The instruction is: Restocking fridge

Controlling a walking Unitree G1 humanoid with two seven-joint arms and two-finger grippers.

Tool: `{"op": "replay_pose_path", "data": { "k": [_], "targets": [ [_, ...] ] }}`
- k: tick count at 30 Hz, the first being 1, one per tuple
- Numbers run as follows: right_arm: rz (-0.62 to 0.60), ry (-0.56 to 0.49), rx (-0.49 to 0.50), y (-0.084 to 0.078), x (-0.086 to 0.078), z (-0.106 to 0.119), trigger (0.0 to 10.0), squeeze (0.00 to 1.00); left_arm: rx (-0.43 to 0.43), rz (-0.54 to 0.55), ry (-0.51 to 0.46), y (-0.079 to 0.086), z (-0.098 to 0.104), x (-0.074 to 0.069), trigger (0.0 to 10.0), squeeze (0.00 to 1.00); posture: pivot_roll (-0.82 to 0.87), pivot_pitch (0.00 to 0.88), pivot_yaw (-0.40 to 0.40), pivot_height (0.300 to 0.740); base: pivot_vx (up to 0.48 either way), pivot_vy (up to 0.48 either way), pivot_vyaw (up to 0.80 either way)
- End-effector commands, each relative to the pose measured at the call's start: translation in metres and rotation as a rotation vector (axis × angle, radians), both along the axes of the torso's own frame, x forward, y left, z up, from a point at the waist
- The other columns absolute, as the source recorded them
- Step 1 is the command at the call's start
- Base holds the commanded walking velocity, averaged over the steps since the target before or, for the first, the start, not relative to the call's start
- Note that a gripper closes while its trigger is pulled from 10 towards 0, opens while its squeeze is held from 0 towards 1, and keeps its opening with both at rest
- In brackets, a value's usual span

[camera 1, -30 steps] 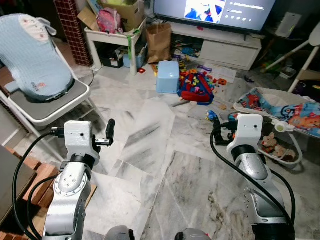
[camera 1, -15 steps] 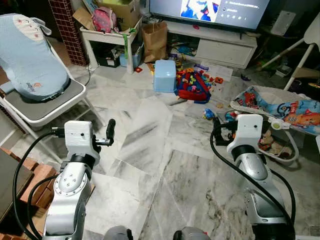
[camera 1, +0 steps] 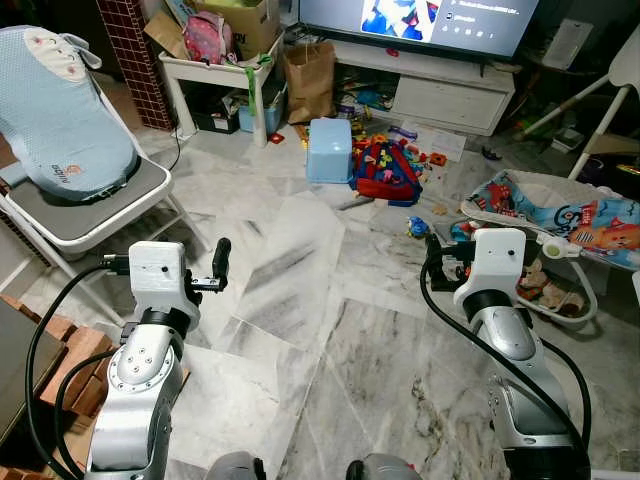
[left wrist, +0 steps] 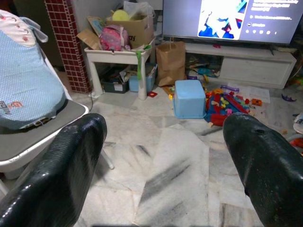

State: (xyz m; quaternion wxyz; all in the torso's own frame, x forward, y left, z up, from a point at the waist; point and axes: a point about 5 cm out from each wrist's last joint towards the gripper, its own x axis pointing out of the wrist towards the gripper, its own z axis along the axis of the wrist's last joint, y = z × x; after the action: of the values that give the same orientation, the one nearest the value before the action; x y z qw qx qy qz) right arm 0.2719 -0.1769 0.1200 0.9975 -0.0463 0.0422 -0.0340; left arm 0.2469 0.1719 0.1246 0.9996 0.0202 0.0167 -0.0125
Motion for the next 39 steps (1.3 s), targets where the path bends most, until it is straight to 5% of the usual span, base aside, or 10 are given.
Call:
{"op": "replay_pose_path", "data": {
  "k": [1,20,21,22,24,27,32,39],
  "targets": [
    [-0.007,0.007,-0.002,-0.003,0.0,0.0,10.0,0.0,0.003,-0.002,-0.011,0.0,0.003,0.0,10.0,0.0,-0.02,0.064,-0.039,0.74,0.0,0.0,0.0],
    [-0.007,0.007,-0.002,-0.003,0.0,0.0,10.0,0.0,0.003,-0.002,-0.011,0.0,0.003,0.0,10.0,0.0,-0.02,0.064,-0.039,0.74,0.0,0.0,0.0],
    [-0.007,0.006,0.002,-0.002,0.001,0.0,10.0,0.0,0.005,-0.003,-0.012,0.0,0.003,0.0,10.0,0.0,0.0,0.0,0.0,0.74,0.0,0.0,0.0],
    [0.02,0.01,0.013,0.0,0.007,-0.002,10.0,0.0,0.0,-0.032,0.003,-0.006,-0.006,0.0,10.0,0.0,-0.05,0.033,-0.079,0.74,0.0,0.0,0.0],
    [0.047,0.019,0.029,0.003,0.014,-0.004,10.0,0.0,-0.007,-0.07,0.021,-0.013,-0.017,-0.002,10.0,0.0,-0.05,0.037,-0.074,0.74,0.0,0.0,0.0],
    [0.017,0.023,-0.049,0.004,0.015,-0.006,10.0,0.0,-0.036,-0.075,0.029,-0.013,-0.016,-0.001,10.0,0.0,-0.05,0.046,-0.063,0.74,0.0,0.0,0.0],
    [0.01,0.03,0.112,0.008,0.008,-0.008,10.0,0.0,-0.081,-0.127,0.045,-0.013,-0.011,0.001,10.0,0.0,-0.04,0.087,-0.05,0.74,0.0,0.106,0.0],
    [0.002,0.038,0.11,0.006,0.002,-0.013,10.0,0.0,-0.066,-0.133,0.05,-0.013,-0.013,-0.002,10.0,0.0,-0.04,0.11,-0.042,0.74,0.0,0.277,-0.32]
  ]
}}
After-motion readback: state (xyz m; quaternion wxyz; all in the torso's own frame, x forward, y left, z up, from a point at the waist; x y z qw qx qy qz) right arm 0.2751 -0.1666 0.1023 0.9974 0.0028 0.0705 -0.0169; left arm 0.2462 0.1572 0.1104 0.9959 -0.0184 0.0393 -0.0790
